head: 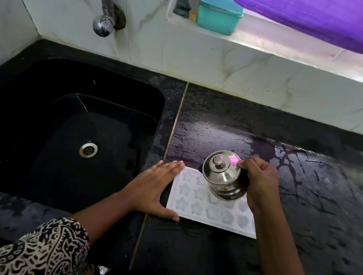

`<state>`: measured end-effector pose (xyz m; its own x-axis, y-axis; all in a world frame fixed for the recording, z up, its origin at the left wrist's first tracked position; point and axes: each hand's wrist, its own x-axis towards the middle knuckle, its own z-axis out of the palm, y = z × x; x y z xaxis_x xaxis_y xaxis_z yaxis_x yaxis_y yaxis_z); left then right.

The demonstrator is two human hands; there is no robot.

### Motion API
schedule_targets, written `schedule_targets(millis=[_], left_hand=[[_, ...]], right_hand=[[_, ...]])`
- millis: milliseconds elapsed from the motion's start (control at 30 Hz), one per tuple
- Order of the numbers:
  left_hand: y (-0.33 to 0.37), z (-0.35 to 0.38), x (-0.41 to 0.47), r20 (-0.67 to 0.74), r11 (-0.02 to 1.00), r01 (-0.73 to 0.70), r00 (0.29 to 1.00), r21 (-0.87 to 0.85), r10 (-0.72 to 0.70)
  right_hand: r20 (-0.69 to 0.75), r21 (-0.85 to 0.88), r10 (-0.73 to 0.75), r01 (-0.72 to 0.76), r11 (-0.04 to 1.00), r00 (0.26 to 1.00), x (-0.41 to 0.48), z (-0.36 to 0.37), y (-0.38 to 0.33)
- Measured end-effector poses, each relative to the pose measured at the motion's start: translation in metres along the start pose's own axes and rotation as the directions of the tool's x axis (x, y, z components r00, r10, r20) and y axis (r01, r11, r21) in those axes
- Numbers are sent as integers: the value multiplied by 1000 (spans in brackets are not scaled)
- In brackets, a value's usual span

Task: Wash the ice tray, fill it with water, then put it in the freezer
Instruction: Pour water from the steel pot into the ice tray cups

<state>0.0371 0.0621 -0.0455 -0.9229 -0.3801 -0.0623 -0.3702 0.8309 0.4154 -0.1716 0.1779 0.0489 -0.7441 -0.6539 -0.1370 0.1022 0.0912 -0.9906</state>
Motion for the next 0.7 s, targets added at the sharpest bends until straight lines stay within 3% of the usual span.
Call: schedule_targets(millis=[700], left_hand=[[-2, 2, 0, -7, 1000, -3, 1000, -14, 3]], right_hand=[[1, -222, -15, 15, 975, 1000, 1, 7, -10]])
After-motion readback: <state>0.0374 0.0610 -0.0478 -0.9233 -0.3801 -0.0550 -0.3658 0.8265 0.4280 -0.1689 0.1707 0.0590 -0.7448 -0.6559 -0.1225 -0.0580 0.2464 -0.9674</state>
